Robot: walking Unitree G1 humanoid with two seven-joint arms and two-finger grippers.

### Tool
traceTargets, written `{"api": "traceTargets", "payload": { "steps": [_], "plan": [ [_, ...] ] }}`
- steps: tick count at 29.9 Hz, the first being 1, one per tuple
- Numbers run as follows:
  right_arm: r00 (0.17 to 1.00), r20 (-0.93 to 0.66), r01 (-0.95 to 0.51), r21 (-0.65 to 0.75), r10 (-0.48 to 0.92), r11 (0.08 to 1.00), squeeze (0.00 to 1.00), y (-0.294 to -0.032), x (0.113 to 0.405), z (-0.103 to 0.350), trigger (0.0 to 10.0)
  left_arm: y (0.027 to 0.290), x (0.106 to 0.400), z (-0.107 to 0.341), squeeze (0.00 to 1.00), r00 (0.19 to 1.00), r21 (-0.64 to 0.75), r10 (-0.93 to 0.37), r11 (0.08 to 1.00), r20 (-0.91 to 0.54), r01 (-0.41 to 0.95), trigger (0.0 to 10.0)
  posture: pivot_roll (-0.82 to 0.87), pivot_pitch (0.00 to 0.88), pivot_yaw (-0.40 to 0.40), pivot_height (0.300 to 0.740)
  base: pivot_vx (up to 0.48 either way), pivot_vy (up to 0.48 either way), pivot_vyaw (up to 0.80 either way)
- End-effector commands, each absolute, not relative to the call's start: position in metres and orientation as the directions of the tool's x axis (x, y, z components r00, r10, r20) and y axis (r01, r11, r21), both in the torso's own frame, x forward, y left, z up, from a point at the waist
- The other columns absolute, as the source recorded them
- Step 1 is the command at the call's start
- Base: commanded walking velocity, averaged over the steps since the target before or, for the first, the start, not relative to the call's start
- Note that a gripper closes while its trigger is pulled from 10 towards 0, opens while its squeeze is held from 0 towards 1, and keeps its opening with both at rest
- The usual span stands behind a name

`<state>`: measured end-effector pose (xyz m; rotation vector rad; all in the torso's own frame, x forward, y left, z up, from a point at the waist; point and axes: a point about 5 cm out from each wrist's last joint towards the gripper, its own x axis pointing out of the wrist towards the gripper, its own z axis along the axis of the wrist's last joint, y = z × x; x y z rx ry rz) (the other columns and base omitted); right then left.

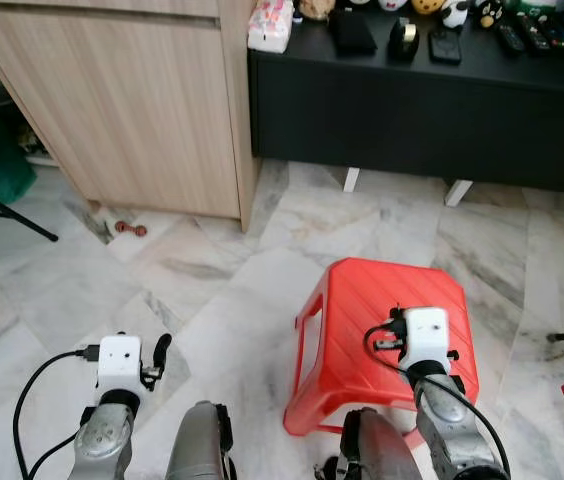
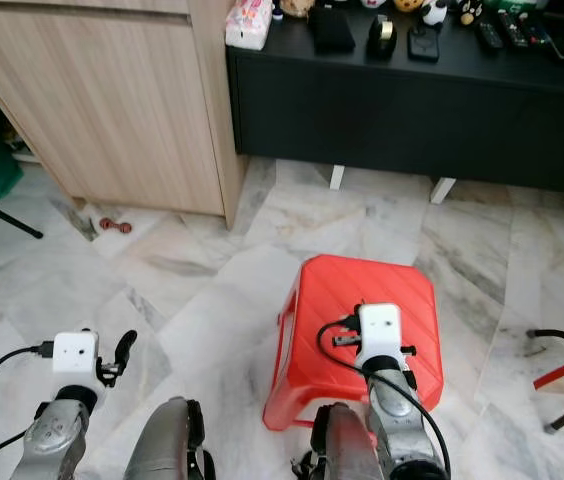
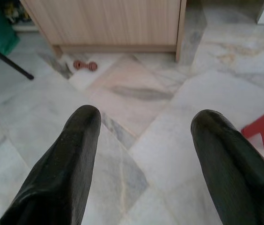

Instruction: Hang keys on a hook

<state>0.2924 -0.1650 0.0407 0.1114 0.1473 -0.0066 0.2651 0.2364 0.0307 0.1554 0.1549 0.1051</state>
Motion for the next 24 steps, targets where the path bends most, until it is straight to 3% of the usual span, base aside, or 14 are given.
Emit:
{"api": "traceTargets", "payload": {
  "steps": [1, 2, 3, 13, 24],
  "plan": [
    [0.994, -0.106, 0.051, 0.174, -0.033, 0.983, 0.0, -0.174, 0.291, 0.049, 5.7, 0.24, 0.26, 0.024, 0.0, 0.977, 0.183, 0.125, 0.979, -0.171, -0.094, 10.0, 0.17, 0.096, -0.052, 0.622, 0.0, 0.0, 0.0],
    [0.995, -0.094, 0.056, 0.177, -0.039, 0.983, 0.0, -0.175, 0.292, 0.051, 5.7, 0.24, 0.261, 0.024, 0.0, 0.977, 0.183, 0.126, 0.979, -0.171, -0.094, 10.0, 0.17, 0.091, -0.051, 0.622, 0.0, 0.0, 0.0],
    [0.996, -0.064, 0.072, 0.174, -0.062, 0.982, 0.0, -0.177, 0.294, 0.057, 10.0, 0.241, 0.262, 0.025, 0.0, 0.977, 0.184, 0.128, 0.978, -0.171, -0.096, 10.0, 0.16, 0.079, -0.05, 0.622, 0.0, 0.0, 0.0],
    [0.997, -0.019, 0.072, 0.174, -0.07, 0.982, 0.0, -0.176, 0.303, 0.075, 10.0, 0.242, 0.271, 0.024, 0.0, 0.973, 0.18, 0.142, 0.978, -0.183, -0.109, 10.0, 0.17, 0.004, -0.058, 0.622, 0.0, 0.0, 0.0],
    [0.999, 0.001, 0.05, 0.172, -0.051, 0.984, 0.0, -0.173, 0.308, 0.08, 10.0, 0.241, 0.272, 0.022, 0.0, 0.973, 0.164, 0.15, 0.979, -0.176, -0.121, 10.0, 0.17, 0.0, -0.068, 0.626, 0.0, 0.0, 0.0]
  ]
}}
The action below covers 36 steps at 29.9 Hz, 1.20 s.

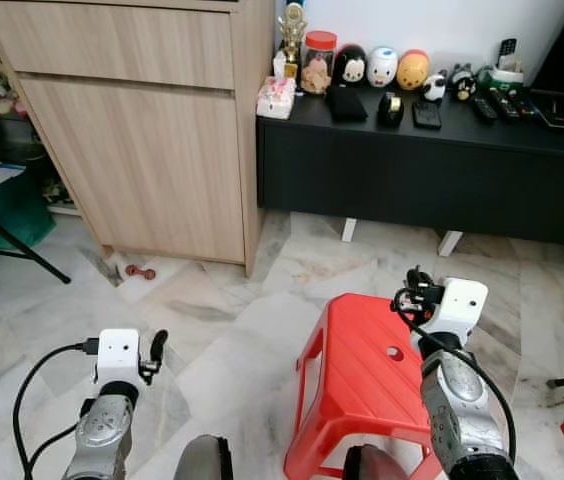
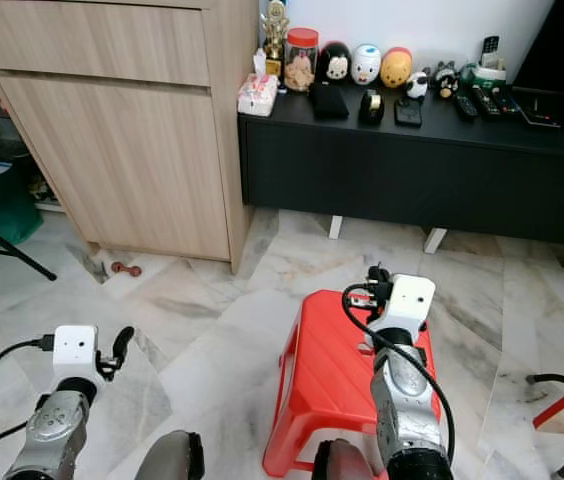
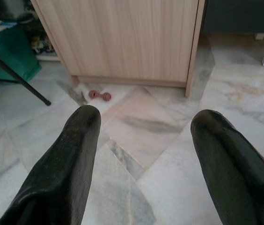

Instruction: Hang keys on a hook

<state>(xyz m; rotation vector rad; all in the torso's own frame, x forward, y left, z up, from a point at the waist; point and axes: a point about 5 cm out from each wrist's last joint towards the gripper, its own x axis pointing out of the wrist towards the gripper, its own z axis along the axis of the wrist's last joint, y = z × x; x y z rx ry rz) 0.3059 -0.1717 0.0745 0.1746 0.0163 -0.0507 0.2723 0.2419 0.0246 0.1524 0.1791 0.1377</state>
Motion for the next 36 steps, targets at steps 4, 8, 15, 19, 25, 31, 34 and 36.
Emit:
{"api": "traceTargets", "payload": {
  "steps": [4, 8, 15, 19, 25, 31, 34, 36],
  "plan": [
    [0.999, -0.005, 0.045, 0.162, -0.044, 0.986, 0.0, -0.172, 0.308, 0.08, 10.0, 0.241, 0.272, 0.022, 0.0, 0.973, 0.163, 0.151, 0.979, -0.175, -0.123, 10.0, 0.17, 0.0, -0.07, 0.644, 0.0, 0.0, 0.0],
    [0.999, -0.017, 0.051, 0.16, -0.049, 0.986, 0.0, -0.172, 0.308, 0.077, 10.0, 0.24, 0.271, 0.021, 0.0, 0.973, 0.162, 0.152, 0.979, -0.174, -0.124, 10.0, 0.17, 0.0, -0.071, 0.679, 0.0, 0.0, 0.0],
    [0.998, -0.035, 0.062, 0.154, -0.058, 0.986, 0.0, -0.175, 0.308, 0.074, 10.0, 0.239, 0.273, 0.021, 0.0, 0.974, 0.16, 0.149, 0.98, -0.172, -0.121, 10.0, 0.17, 0.0, -0.071, 0.729, 0.0, 0.0, 0.0],
    [0.996, -0.055, 0.073, 0.141, -0.066, 0.987, 0.0, -0.179, 0.307, 0.069, 10.0, 0.239, 0.274, 0.022, 0.0, 0.975, 0.157, 0.146, 0.98, -0.167, -0.12, 10.0, 0.17, 0.0, -0.071, 0.74, 0.0, 0.0, 0.0],
    [0.994, -0.086, 0.085, 0.127, -0.074, 0.988, 0.0, -0.185, 0.304, 0.061, 10.0, 0.239, 0.274, 0.022, 0.0, 0.975, 0.157, 0.148, 0.98, -0.166, -0.123, 10.0, 0.17, 0.0, -0.075, 0.74, 0.0, 0.0, 0.0],
    [0.989, -0.123, 0.099, 0.123, -0.084, 0.988, 0.0, -0.19, 0.298, 0.048, 10.0, 0.238, 0.273, 0.021, 0.0, 0.976, 0.151, 0.147, 0.981, -0.161, -0.123, 10.0, 0.16, 0.0, -0.074, 0.74, 0.0, 0.0, 0.0],
    [0.983, -0.154, 0.119, 0.142, -0.097, 0.983, 0.0, -0.193, 0.292, 0.038, 10.0, 0.236, 0.271, 0.019, 0.0, 0.977, 0.145, 0.143, 0.982, -0.161, -0.12, 10.0, 0.17, 0.0, -0.077, 0.74, 0.0, 0.0, 0.0],
    [0.975, -0.188, 0.144, 0.134, -0.118, 0.98, 0.0, -0.198, 0.284, 0.028, 10.0, 0.234, 0.27, 0.018, 0.0, 0.977, 0.137, 0.142, 0.983, -0.162, -0.12, 10.0, 0.17, 0.0, -0.077, 0.74, 0.0, 0.0, 0.0]
  ]
}}
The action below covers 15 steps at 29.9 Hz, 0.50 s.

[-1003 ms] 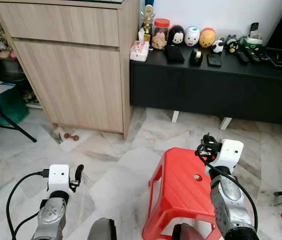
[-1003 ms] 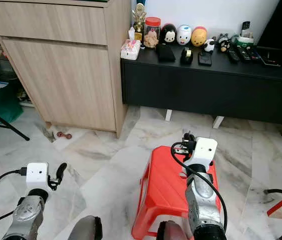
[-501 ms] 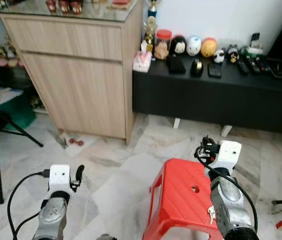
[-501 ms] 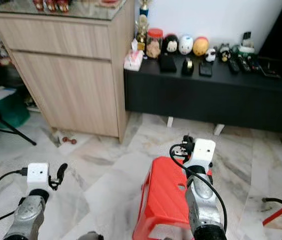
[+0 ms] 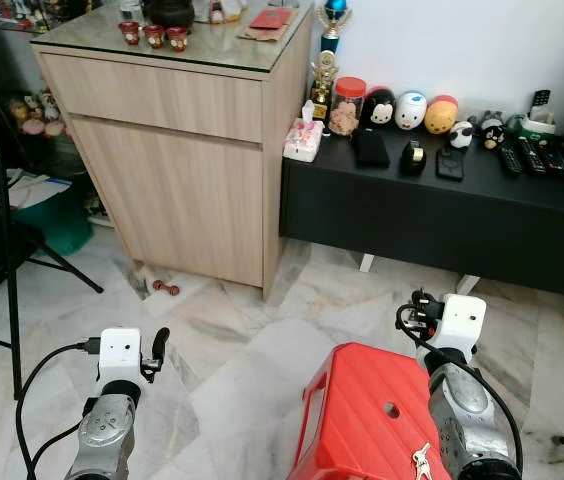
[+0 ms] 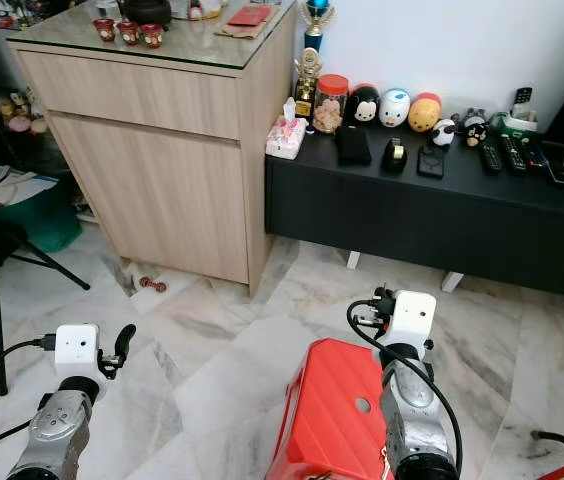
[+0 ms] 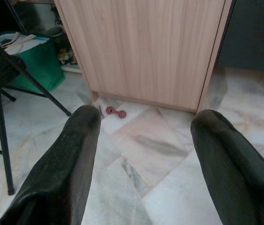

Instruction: Hang keys on a hook

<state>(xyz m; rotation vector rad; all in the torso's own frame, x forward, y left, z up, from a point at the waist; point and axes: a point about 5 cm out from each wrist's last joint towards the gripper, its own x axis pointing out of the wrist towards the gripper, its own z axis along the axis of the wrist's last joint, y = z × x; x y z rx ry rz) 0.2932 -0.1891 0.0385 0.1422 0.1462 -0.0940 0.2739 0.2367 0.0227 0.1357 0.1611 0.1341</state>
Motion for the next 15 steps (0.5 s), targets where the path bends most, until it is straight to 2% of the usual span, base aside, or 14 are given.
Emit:
{"api": "traceTargets", "payload": {
  "steps": [1, 5, 15],
  "plan": [
    [0.969, -0.21, 0.158, 0.127, -0.13, 0.979, 0.0, -0.2, 0.281, 0.023, 10.0, 0.234, 0.27, 0.018, 0.0, 0.976, 0.13, 0.144, 0.984, -0.161, -0.124, 10.0, 0.17, 0.0, -0.077, 0.74, 0.0, 0.0, 0.0],
    [0.96, -0.235, 0.182, 0.12, -0.15, 0.976, 0.0, -0.205, 0.275, 0.016, 10.0, 0.233, 0.269, 0.017, 0.0, 0.975, 0.12, 0.145, 0.985, -0.166, -0.126, 10.0, 0.18, 0.0, -0.076, 0.74, 0.0, 0.0, 0.0],
    [0.969, -0.2, 0.174, 0.126, -0.147, 0.977, 0.0, -0.202, 0.285, 0.024, 10.0, 0.237, 0.267, 0.016, 0.0, 0.971, 0.099, 0.167, 0.984, -0.172, -0.151, 10.0, 0.17, 0.0, -0.078, 0.74, 0.0, 0.0, 0.0]
  ]
}}
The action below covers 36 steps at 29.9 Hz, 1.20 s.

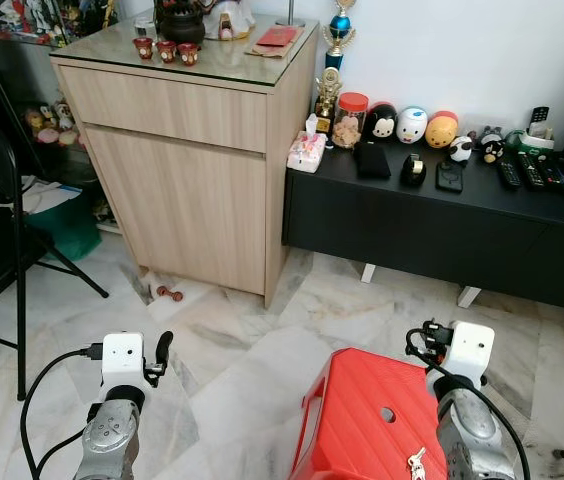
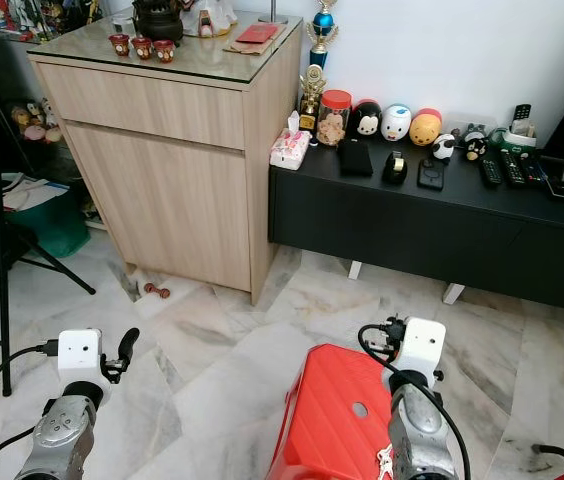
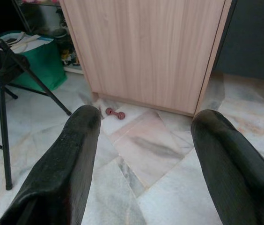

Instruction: Hang keys on a hook

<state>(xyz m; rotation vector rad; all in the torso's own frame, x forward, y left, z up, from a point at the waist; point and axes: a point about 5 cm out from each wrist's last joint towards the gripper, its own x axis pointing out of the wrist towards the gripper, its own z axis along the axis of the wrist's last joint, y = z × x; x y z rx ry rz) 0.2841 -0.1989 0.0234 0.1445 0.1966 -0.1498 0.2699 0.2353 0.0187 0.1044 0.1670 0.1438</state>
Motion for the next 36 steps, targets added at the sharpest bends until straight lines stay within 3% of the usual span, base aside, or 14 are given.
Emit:
{"api": "traceTargets", "payload": {
  "steps": [1, 8, 12, 26, 36],
  "plan": [
    [0.967, -0.205, 0.177, 0.127, -0.149, 0.976, 0.0, -0.201, 0.285, 0.023, 10.0, 0.239, 0.265, 0.013, 0.0, 0.967, 0.098, 0.179, 0.982, -0.184, -0.163, 10.0, 0.18, 0.0, -0.077, 0.74, 0.0, 0.0, 0.0],
    [0.956, -0.249, 0.194, 0.131, -0.157, 0.972, 0.0, -0.202, 0.28, 0.014, 10.0, 0.249, 0.255, 0.005, 0.0, 0.947, 0.093, 0.22, 0.975, -0.235, -0.203, 10.0, 0.17, 0.0, -0.074, 0.74, 0.0, 0.0, 0.0],
    [0.933, -0.316, 0.205, 0.065, -0.175, 0.977, 0.0, -0.207, 0.27, 0.0, 10.0, 0.252, 0.25, 0.0, 0.0, 0.937, 0.087, 0.235, 0.972, -0.259, -0.219, 10.0, 0.18, 0.0, -0.073, 0.74, 0.0, 0.0, 0.0],
    [0.931, -0.314, 0.216, 0.068, -0.184, 0.974, 0.0, -0.209, 0.271, 0.0, 10.0, 0.25, 0.231, -0.022, 0.0, 0.893, 0.067, 0.234, 0.972, -0.383, -0.226, 10.0, 0.18, 0.0, -0.07, 0.74, 0.0, 0.0, 0.0],
    [0.934, -0.309, 0.21, 0.074, -0.178, 0.975, 0.0, -0.205, 0.273, 0.0, 10.0, 0.25, 0.201, -0.05, 0.0, 0.792, 0.085, 0.25, 0.966, -0.557, -0.245, 10.0, 0.18, 0.0, -0.065, 0.74, 0.0, 0.0, 0.0]
  ]
}}
